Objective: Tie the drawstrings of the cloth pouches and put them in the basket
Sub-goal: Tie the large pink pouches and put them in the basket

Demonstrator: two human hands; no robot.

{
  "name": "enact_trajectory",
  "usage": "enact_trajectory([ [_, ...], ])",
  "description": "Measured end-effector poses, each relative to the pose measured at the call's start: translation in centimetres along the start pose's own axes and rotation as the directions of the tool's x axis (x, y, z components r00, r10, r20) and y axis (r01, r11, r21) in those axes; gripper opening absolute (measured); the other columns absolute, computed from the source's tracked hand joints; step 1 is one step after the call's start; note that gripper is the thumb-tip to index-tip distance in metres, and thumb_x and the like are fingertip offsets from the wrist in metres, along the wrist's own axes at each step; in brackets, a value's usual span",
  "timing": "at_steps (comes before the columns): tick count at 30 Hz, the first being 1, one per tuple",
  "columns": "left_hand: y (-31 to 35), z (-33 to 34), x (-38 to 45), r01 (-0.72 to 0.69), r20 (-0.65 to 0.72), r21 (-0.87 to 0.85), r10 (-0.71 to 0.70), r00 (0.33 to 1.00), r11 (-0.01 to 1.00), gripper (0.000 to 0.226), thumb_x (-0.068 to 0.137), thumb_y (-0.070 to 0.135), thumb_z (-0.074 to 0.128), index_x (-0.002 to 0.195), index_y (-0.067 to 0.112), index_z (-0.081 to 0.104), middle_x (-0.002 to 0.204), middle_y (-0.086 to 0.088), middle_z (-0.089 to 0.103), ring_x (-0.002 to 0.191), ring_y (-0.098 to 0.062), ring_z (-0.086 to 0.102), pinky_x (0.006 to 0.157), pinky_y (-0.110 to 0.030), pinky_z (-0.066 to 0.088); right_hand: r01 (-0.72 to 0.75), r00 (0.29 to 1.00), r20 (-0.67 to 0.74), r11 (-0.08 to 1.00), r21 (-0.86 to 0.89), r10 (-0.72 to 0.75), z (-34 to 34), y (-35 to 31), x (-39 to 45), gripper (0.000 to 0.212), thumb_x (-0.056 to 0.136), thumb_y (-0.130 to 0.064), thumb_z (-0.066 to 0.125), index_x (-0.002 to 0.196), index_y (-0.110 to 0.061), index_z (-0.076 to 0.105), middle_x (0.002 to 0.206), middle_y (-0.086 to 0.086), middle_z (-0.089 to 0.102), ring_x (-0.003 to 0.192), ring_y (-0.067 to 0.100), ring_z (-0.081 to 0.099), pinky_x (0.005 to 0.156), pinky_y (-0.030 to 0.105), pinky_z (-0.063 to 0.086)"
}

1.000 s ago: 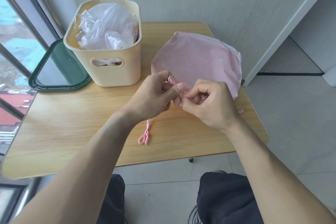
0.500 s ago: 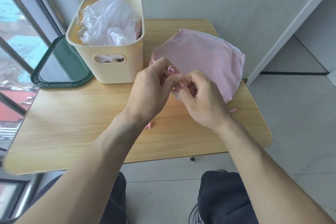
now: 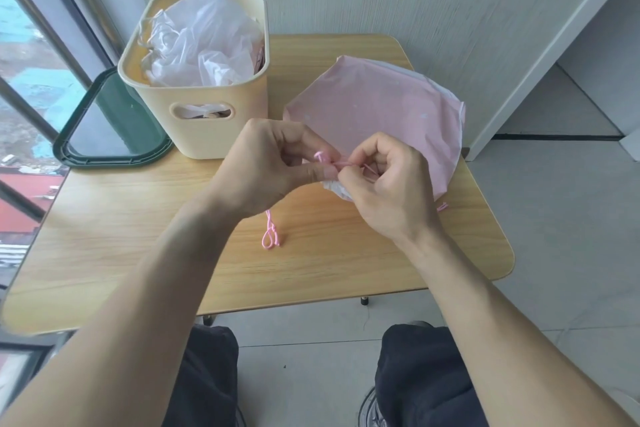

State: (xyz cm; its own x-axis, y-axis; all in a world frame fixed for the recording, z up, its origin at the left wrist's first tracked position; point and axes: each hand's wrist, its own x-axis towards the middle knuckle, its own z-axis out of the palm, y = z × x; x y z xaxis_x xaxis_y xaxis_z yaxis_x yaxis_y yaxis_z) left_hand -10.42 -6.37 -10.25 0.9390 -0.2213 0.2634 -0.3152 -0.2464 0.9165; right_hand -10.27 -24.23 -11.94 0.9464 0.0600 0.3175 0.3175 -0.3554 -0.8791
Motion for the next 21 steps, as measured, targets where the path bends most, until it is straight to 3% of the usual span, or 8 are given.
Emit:
enact_trajectory([
  [2, -0.1, 0.2, -0.1, -0.002, -0.063, 0.035, 0.005, 0.998, 0.999, 0.011, 0.077, 0.018, 0.084, 0.085, 0.013, 0.078, 0.08, 0.005, 0.077, 0.067, -0.04, 0.068, 0.066, -0.052, 0.057, 0.006, 1.0, 0.006, 1.0, -0.009, -0.006, 0.1, 0.0, -0.1, 0.015, 0.075, -0.019, 0.07, 0.068, -0.014, 0.058, 0.056, -0.007, 0.057, 0.051, 0.005, 0.05, 0.049, 0.02, 0.04],
  [5, -0.3, 1.4, -0.3, 0.032, -0.2, 0.198, 0.009, 0.98, 0.98, 0.005, 0.08, 0.018, 0.082, 0.084, 0.02, 0.079, 0.063, 0.011, 0.07, 0.043, -0.007, 0.039, 0.046, -0.015, 0.035, -0.012, 1.0, 0.023, 1.0, 0.005, 0.012, 0.7, 0.0, -0.1, 0.022, 0.075, -0.025, 0.061, 0.065, -0.008, 0.054, 0.051, -0.012, 0.047, 0.048, 0.005, 0.041, 0.048, 0.02, 0.034],
  [7, -0.3, 1.8, -0.3, 0.058, -0.203, 0.231, -0.01, 0.979, 0.971, 0.011, 0.082, 0.016, 0.081, 0.082, 0.026, 0.077, 0.068, 0.0, 0.073, 0.044, -0.007, 0.04, 0.046, -0.018, 0.036, -0.039, 0.997, 0.063, 0.999, 0.038, 0.036, 0.9, 0.0, -0.2, 0.031, 0.076, -0.032, 0.06, 0.064, -0.004, 0.051, 0.05, -0.009, 0.044, 0.049, 0.008, 0.038, 0.048, 0.023, 0.032],
  [9, -0.1, 1.7, -0.4, 0.062, -0.169, 0.196, -0.029, 0.985, 0.979, 0.016, 0.082, 0.01, 0.079, 0.078, 0.025, 0.074, 0.073, 0.005, 0.075, 0.054, -0.013, 0.064, 0.055, -0.028, 0.053, -0.053, 0.992, 0.114, 0.998, 0.027, 0.049, 0.6, 0.0, 0.0, 0.036, 0.077, -0.037, 0.059, 0.065, -0.004, 0.051, 0.051, -0.008, 0.045, 0.05, 0.008, 0.038, 0.049, 0.023, 0.033],
  [11, 0.0, 1.5, -0.4, 0.07, -0.125, 0.149, -0.052, 0.991, 0.986, 0.011, 0.083, 0.007, 0.078, 0.079, 0.015, 0.072, 0.074, 0.006, 0.076, 0.067, -0.017, 0.073, 0.067, -0.034, 0.06, -0.086, 0.982, 0.167, 0.996, 0.004, 0.084, 0.0, 0.1, 0.2, 0.025, 0.078, -0.029, 0.056, 0.066, -0.007, 0.053, 0.05, -0.011, 0.046, 0.049, 0.005, 0.039, 0.049, 0.019, 0.033],
  [13, 0.2, 1.3, -0.4, 0.075, -0.073, 0.097, -0.068, 0.995, 0.992, 0.006, 0.084, 0.004, 0.076, 0.083, 0.004, 0.069, 0.075, 0.002, 0.077, 0.071, -0.013, 0.075, 0.069, -0.028, 0.06, -0.111, 0.974, 0.197, 0.994, 0.002, 0.108, -0.4, 0.1, 0.4, 0.017, 0.078, -0.025, 0.054, 0.068, -0.012, 0.054, 0.049, -0.011, 0.049, 0.046, 0.004, 0.039, 0.047, 0.017, 0.032],
  [17, 1.0, 1.1, -0.3, 0.219, 0.043, -0.03, -0.217, 0.975, 0.975, 0.005, 0.091, -0.004, 0.065, 0.09, -0.009, 0.063, 0.069, -0.008, 0.072, 0.041, 0.005, 0.055, 0.047, -0.006, 0.04, -0.11, 0.962, 0.247, 0.994, -0.022, 0.112, -1.0, 0.3, 0.4, 0.012, 0.084, -0.015, 0.06, 0.072, -0.015, 0.058, 0.051, -0.015, 0.052, 0.047, 0.003, 0.042, 0.048, 0.016, 0.033],
  [21, 0.4, 0.6, -0.1, 0.364, 0.089, -0.171, -0.354, 0.931, 0.915, 0.013, 0.091, 0.002, 0.066, 0.08, 0.008, 0.069, 0.073, -0.011, 0.075, 0.038, -0.007, 0.034, 0.038, -0.016, 0.027, -0.043, 0.954, 0.295, 0.998, -0.037, 0.052, -1.4, 0.4, 0.1, 0.01, 0.084, -0.012, 0.066, 0.076, -0.017, 0.062, 0.062, -0.016, 0.057, 0.058, 0.0, 0.05, 0.057, 0.016, 0.04],
])
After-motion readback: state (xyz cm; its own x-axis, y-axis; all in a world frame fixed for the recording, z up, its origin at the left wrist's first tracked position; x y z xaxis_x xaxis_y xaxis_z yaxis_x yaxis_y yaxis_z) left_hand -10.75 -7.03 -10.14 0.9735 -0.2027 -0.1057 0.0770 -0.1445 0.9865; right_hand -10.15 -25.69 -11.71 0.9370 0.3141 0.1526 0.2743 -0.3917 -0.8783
